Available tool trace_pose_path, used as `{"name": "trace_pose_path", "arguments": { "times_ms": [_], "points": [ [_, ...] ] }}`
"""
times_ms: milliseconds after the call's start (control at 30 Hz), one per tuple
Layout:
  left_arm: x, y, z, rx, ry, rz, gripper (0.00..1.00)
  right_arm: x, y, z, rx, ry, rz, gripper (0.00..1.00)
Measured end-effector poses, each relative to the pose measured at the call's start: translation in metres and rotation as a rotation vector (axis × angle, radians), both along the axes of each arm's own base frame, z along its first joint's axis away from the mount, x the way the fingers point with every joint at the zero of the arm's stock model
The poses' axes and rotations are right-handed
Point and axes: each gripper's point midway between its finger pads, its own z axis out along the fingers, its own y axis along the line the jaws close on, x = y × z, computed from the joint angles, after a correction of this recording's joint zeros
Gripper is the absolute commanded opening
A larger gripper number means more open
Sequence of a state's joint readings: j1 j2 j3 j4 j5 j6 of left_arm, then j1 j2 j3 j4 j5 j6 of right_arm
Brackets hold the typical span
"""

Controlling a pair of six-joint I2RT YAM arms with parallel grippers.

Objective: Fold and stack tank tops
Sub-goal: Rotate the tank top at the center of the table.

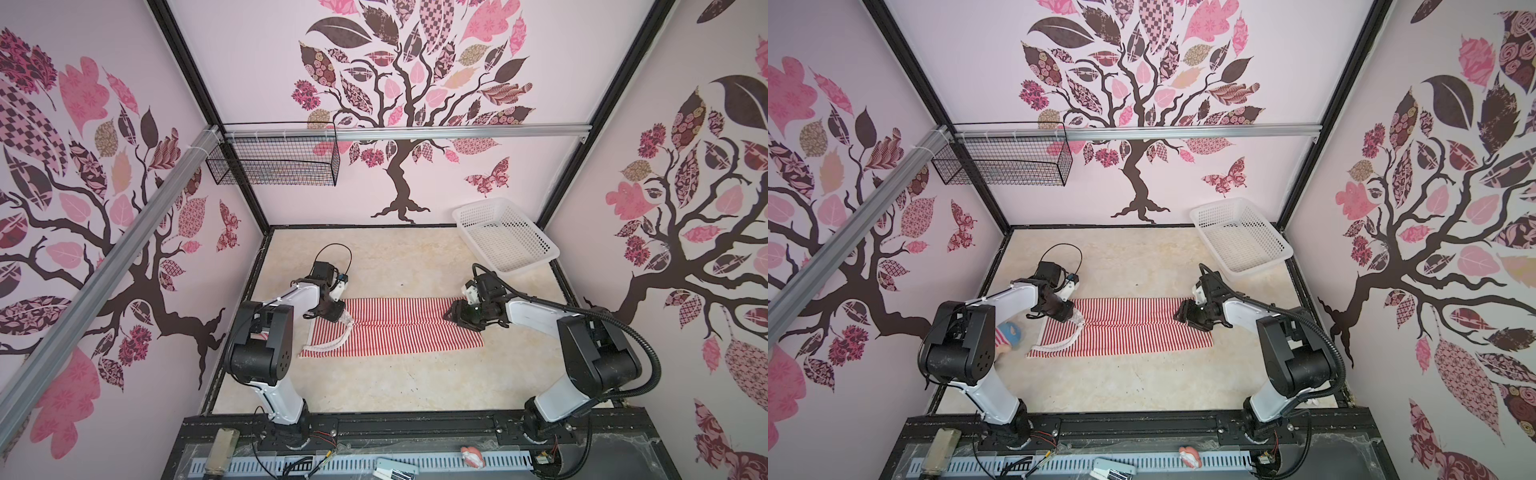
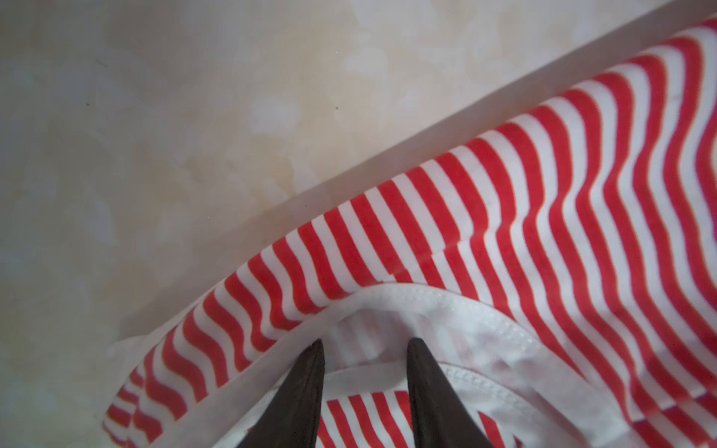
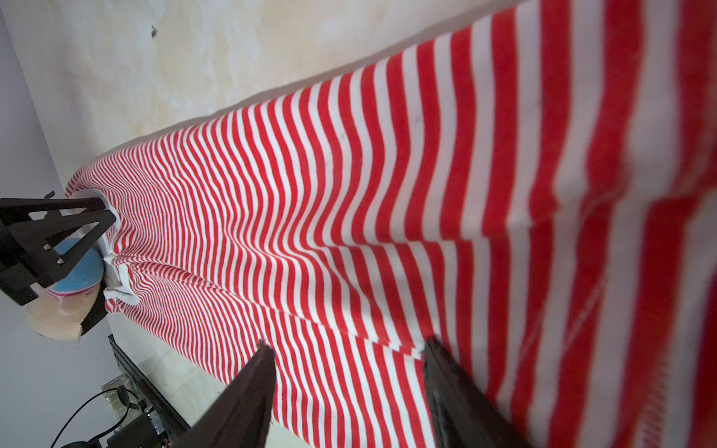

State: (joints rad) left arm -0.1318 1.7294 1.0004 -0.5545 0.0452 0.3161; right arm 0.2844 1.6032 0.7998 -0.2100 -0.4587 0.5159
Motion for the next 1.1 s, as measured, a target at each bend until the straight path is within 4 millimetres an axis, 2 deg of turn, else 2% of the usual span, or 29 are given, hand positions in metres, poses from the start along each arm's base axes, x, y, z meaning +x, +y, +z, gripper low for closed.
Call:
{"name": "trace_pose_path", "arguments": {
  "times_ms": [133, 300, 533, 733, 867, 967, 1100],
  "points": [
    [0.0, 0.0, 0.0, -0.004, 0.003, -0.002, 0.4, 0.0, 0.0, 0.011, 0.003, -0.012, 0.001, 0.64],
    [0.007, 0.0, -0.001, 0.002, 0.024, -0.006, 0.4, 0.012, 0.005, 0.03, 0.026, -0.065, 0.002, 0.64],
    [0.035, -0.003, -0.001, 0.01, 0.031, -0.005, 0.41, 0.015, 0.006, 0.03, 0.036, -0.071, -0.001, 0.64],
    [0.08, -0.011, 0.0, 0.009, 0.023, -0.011, 0.41, 0.013, 0.001, 0.007, -0.007, -0.019, -0.015, 0.64],
    [0.122, -0.024, 0.002, 0.004, 0.0, -0.021, 0.41, 0.004, -0.002, -0.003, -0.011, -0.004, -0.016, 0.64],
    [0.149, -0.033, 0.003, -0.008, -0.021, -0.025, 0.42, 0.001, -0.002, -0.003, -0.002, -0.016, -0.014, 0.64],
    [0.168, -0.041, 0.005, -0.02, -0.031, -0.029, 0.43, -0.004, 0.004, -0.003, 0.014, -0.024, -0.006, 0.65]
  ]
}}
